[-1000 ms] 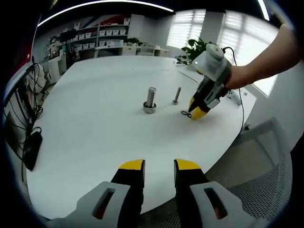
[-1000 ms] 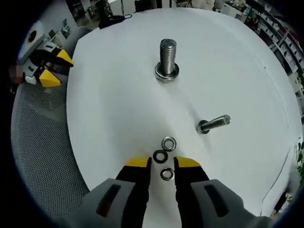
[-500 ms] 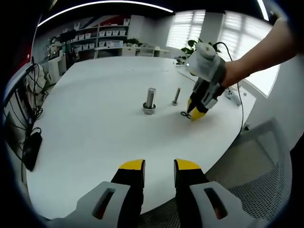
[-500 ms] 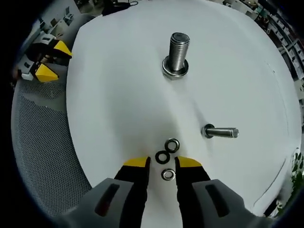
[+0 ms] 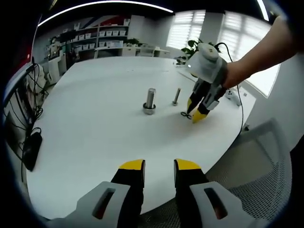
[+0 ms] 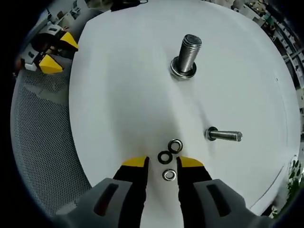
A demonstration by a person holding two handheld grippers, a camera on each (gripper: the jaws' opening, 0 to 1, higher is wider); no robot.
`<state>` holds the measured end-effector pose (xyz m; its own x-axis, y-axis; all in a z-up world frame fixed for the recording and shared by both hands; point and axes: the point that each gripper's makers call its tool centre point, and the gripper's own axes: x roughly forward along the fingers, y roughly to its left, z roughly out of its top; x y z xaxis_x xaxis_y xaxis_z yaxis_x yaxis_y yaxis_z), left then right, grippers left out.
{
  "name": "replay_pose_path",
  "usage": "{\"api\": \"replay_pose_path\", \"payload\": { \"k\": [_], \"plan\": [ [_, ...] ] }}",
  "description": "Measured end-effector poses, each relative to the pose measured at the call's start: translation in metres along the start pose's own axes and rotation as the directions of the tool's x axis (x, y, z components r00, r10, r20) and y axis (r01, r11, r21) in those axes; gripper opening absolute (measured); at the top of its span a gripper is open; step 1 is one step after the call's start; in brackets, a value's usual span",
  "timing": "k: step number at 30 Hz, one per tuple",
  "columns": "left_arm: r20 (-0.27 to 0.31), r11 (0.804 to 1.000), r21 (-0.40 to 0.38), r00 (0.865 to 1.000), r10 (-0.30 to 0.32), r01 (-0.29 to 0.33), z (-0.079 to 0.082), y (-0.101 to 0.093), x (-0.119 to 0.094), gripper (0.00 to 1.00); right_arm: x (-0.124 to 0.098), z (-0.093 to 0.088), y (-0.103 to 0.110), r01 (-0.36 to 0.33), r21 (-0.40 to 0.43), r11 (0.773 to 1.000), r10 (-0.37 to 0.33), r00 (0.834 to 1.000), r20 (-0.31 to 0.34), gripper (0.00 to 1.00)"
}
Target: Place the washer onto the threaded stud by aligning its center hole with the stud, sliding it down to the base, and recovering from edge contact or off-axis alignment until the washer reaches the visible bottom stop.
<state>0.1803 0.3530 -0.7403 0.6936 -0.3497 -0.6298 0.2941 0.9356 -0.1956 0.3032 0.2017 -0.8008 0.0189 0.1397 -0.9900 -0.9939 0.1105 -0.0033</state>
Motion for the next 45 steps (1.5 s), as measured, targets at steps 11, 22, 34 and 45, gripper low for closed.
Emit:
{"api": "replay_pose_path", "payload": {
  "k": [11, 22, 34, 45],
  "plan": [
    [-0.009, 1.0, 0.003, 1.0, 0.002, -0.002, -0.0014, 0.0002, 0.0007, 0.22, 0.0022, 0.0017, -0.0043, 0.001, -0.109, 0.994, -0.012, 0.995, -0.095, 0.15],
    [-0.009, 1.0, 0.004, 1.0, 0.001, -0.001, -0.0019, 0.0, 0.0008, 0.22, 0.0006, 0.0004, -0.0039, 0.006, -0.076, 0.997, -0.014, 0.995, -0.104, 0.15],
    [-0.013, 1.0, 0.006, 1.0, 0.0, 0.0, -0.0026, -0.0006, 0.0011, 0.22, 0.0001, 0.0001, -0.0059, 0.012, -0.007, 1.0, -0.012, 0.999, -0.037, 0.15],
    [-0.01, 1.0, 0.003, 1.0, 0.002, -0.002, -0.0019, 0.0001, 0.0001, 0.22, -0.0015, 0.0015, -0.0056, 0.01, 0.061, 0.998, -0.015, 0.998, 0.068, 0.14]
  ]
}}
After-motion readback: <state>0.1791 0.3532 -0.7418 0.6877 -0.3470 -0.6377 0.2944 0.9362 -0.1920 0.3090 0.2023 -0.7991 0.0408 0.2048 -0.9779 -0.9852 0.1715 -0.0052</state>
